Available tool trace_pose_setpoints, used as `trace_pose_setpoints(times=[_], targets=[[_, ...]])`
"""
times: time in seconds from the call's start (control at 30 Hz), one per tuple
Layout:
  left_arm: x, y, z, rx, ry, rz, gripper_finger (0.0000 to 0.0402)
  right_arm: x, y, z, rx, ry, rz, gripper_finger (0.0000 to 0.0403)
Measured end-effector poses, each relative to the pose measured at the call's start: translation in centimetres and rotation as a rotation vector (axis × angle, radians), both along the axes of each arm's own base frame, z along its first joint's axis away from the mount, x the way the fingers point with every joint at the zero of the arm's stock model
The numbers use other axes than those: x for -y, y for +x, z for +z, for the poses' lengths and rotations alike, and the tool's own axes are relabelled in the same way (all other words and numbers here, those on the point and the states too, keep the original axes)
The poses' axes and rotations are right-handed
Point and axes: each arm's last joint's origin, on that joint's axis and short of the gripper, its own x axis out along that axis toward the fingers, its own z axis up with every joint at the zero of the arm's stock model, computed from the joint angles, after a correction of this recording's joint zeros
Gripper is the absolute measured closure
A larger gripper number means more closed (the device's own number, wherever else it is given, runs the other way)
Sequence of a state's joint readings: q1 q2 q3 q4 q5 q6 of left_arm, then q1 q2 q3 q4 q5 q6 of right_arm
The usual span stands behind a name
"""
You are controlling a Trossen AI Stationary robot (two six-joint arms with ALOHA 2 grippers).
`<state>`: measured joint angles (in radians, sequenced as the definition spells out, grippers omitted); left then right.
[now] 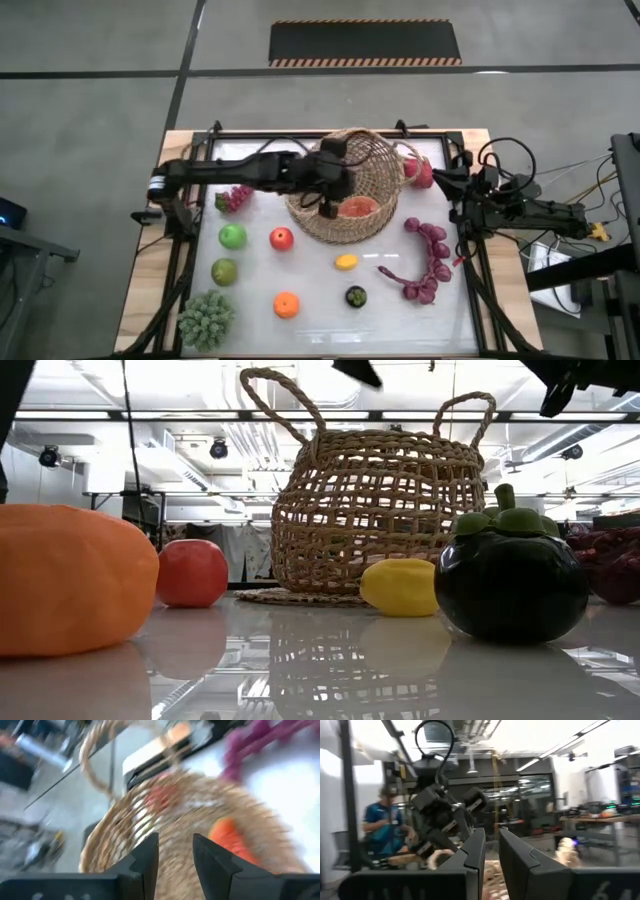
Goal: Build produce basket
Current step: Put the purple garlic into the brown basket
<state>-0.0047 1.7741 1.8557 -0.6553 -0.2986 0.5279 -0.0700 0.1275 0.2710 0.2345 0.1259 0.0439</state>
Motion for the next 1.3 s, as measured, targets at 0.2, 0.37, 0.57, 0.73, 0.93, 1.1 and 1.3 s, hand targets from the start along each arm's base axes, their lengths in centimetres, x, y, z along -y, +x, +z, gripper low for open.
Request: trace_pose_setpoints(times=[0.2,0.37,0.57,0.73,0.93,1.1,1.3], targets=[[1.4,-3.0,0.5,0.096,-0.04,-0.098,0.0299,-0.5,0.2,0.0,-0.002,0.016,0.214,0.036],[1.9,-5.2,-0.1,0.234,-0.041,-0.122,0.0299,-1.0,0.6,-0.1,-0.034,0.047,0.395,0.036],[2.0,-7.4,-1.2,0.381,-0.041,-0.132,0.0299,-1.5,1.6,-0.4,-0.107,0.101,0.515,0.036],[1.9,-8.9,-1.3,0.452,-0.042,-0.133,0.0299,-2.1,2.5,0.5,-0.145,0.095,0.578,0.036],[1.9,-10.0,-1.1,0.496,-0.041,-0.133,0.0299,-3.7,5.7,0.7,-0.295,0.072,0.661,0.036],[1.8,-10.3,-1.2,0.497,-0.061,-0.126,0.0299,-5.9,7.5,0.9,-0.382,0.04,0.758,0.036],[1.9,-10.3,-1.2,0.5,-0.066,-0.125,0.0299,-8.6,8.6,0.9,-0.473,0.058,0.763,0.0367]])
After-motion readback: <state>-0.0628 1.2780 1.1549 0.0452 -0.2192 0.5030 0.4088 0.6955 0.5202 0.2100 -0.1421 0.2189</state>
